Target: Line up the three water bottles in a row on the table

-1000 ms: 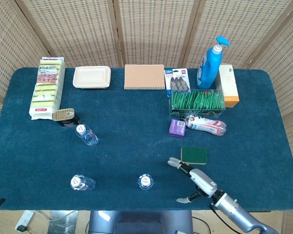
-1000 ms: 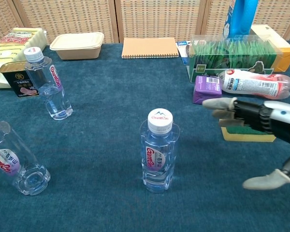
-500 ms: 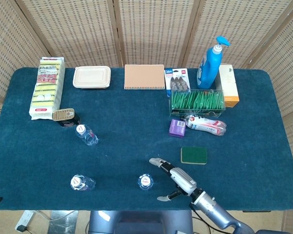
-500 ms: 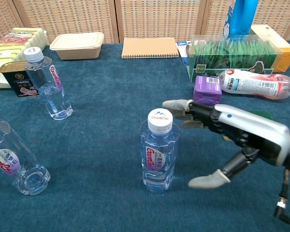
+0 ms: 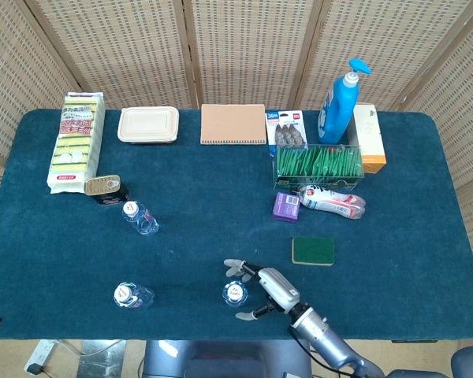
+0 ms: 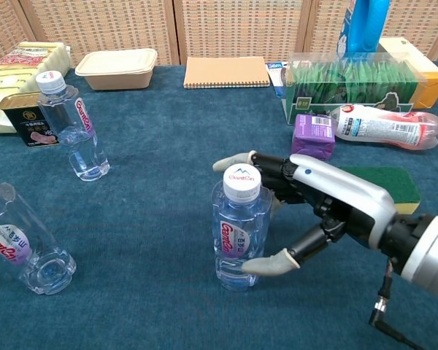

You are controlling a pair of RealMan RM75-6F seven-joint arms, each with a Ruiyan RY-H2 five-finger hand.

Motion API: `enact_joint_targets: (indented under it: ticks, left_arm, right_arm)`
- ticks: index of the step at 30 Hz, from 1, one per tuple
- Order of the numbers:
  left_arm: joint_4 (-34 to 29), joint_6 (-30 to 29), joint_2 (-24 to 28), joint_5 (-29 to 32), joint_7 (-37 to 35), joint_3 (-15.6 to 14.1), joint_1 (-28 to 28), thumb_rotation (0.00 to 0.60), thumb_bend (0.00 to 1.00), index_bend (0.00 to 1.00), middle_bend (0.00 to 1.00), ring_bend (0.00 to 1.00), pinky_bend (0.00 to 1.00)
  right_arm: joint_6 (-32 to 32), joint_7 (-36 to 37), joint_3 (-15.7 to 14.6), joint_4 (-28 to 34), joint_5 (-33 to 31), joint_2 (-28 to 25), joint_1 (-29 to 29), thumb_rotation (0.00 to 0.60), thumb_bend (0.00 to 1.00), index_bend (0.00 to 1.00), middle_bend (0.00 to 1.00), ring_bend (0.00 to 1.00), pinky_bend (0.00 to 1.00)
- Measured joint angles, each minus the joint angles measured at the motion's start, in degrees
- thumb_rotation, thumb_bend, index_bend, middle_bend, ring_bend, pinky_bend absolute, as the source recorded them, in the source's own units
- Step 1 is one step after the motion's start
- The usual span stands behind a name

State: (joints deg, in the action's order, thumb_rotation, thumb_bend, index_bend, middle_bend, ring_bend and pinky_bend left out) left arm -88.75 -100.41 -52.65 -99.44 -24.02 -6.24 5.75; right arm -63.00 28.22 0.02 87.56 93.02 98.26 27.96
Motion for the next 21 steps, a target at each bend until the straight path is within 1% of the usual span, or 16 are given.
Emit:
enact_joint_targets:
  ticks: [3,4,6,8,9,12,18,21]
  left_arm:
    - [0.1,-0.1,0.0,0.0,-0.2,0.0,0.0,0.600,0.08,0.00,0.00,0.00,0.01]
    - [0.1,-0.1,0.0,0.1,-0.4,0.0,0.1,0.600,0.08,0.00,0.00,0.00,0.01]
    - [0.2,-0.2,0.1,0.2,-0.6,0.1,0.1,0.600,0.08,0.00,0.00,0.00,0.01]
    - [0.3,-0.2,0.1,0.3,-0.8,0.1,0.1,0.600,0.08,0.00,0.00,0.00,0.01]
    - [0.3,-0.2,0.1,0.3,-0.9,0.1,0.1,0.600,0.08,0.00,0.00,0.00,0.01]
    - [0.4,-0.2,0.1,0.2,-1.0,0.1,0.1,0.600,0.08,0.00,0.00,0.00,0.01]
    - [0.4,-0.3,0.1,-0.1,-1.1,0.0,0.2,0.600,0.08,0.00,0.00,0.00,0.01]
    - [0.4,-0.2,0.1,-0.1,-1.1,0.0,0.2,0.600,0.08,0.00,0.00,0.00,0.01]
  right_arm:
    - [0.3,-0.7,0.3,-0.1,-0.8,0.9,0.2,0.600,0.07,0.34,0.47,0.47,0.63]
    - [0.5,-0.9,0.4,-0.2,-1.2,1.2,0.3,0.600,0.09,0.36,0.49,0.49,0.64]
    - [1.1,-0.8,0.4,-0.3,-1.8,1.4,0.5,0.600,0.13,0.45,0.57,0.54,0.65]
    - [1.5,-0.5,0.4,-0.4,-2.4,1.5,0.6,0.600,0.18,0.50,0.61,0.57,0.65]
    - [1.4,-0.5,0.4,-0.4,-2.5,1.5,0.6,0.600,0.20,0.51,0.62,0.57,0.66]
    - [0.6,-0.6,0.3,-0.8,-2.5,1.7,0.3,0.600,0.24,0.52,0.62,0.58,0.66]
    - [-1.1,-0.8,0.5,-0.8,-2.3,1.9,-0.1,0.600,0.25,0.52,0.63,0.58,0.66]
    - [-2.7,-1.8,1.6,-0.2,-1.9,1.5,0.0,0.600,0.25,0.52,0.63,0.58,0.66]
